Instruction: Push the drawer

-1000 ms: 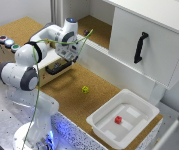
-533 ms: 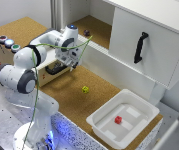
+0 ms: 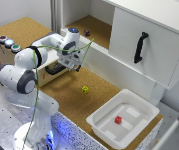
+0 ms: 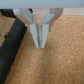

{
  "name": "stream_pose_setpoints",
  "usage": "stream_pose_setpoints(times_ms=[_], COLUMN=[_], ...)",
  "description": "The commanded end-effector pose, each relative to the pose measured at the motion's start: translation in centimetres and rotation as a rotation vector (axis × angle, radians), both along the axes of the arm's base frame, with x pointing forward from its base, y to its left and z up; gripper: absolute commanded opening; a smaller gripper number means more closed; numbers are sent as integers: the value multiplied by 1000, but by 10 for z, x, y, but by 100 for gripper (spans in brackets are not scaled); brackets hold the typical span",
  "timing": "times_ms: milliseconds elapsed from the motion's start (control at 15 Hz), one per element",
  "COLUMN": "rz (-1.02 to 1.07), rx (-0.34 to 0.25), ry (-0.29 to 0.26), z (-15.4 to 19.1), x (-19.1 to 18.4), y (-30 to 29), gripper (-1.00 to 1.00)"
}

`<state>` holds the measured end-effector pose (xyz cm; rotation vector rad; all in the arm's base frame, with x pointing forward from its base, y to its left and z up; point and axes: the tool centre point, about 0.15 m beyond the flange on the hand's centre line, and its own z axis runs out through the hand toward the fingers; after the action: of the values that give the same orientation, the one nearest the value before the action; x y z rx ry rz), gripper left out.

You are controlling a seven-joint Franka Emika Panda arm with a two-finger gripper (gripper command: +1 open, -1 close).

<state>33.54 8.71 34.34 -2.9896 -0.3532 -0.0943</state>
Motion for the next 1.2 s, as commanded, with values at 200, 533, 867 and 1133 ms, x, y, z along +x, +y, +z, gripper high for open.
stream_pose_setpoints(times_ms=[200, 533, 867, 1133], rz=[-149, -182, -169, -166], rx=[-81, -66, -70, -79], ry=[-8, 16, 18, 26], z=[-18, -23, -23, -23], x=[6, 10, 5, -1], y=[38, 79, 116, 142], gripper=[-100, -100, -100, -100])
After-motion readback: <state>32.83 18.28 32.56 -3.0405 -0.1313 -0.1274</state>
